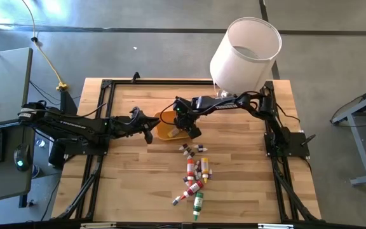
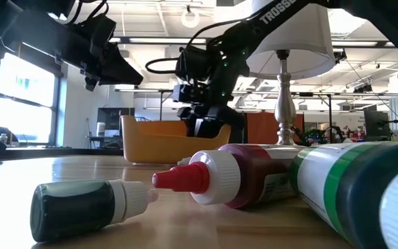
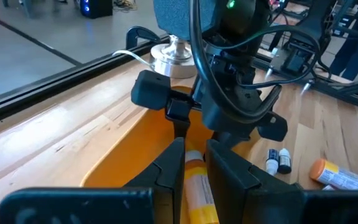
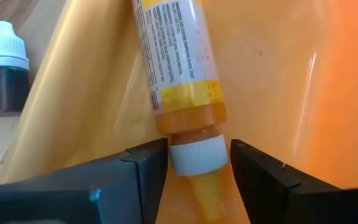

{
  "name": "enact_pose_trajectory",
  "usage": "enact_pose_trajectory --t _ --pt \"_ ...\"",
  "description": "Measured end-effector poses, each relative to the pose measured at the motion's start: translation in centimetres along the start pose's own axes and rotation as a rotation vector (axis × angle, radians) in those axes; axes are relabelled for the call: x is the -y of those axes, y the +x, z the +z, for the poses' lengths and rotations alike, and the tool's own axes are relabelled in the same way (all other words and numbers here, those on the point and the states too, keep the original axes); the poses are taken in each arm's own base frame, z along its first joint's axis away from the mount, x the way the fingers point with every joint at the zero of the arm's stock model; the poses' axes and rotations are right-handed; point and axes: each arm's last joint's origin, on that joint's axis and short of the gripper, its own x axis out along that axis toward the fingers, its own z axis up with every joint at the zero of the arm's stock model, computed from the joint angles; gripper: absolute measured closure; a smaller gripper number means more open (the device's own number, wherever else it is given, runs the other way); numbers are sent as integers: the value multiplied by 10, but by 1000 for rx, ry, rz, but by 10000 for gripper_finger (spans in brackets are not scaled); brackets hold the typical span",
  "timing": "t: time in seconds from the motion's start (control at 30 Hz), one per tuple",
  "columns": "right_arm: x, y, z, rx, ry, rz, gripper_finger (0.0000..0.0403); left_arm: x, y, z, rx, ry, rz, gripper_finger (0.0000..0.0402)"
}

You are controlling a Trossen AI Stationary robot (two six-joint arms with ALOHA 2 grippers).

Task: Pick & Place food coloring
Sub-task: Adjust the large yellow food coloring bottle in the yellow bin

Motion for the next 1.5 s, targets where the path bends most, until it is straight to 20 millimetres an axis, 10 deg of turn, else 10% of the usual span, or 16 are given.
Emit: enact_pose_trajectory --t 0.8,1.5 --pt "-21 -81 32 -196 -209 -402 287 0 0 1 6 20 -1 340" --pt "-81 -91 89 -572 -862 -749 287 5 0 4 23 60 -115 237"
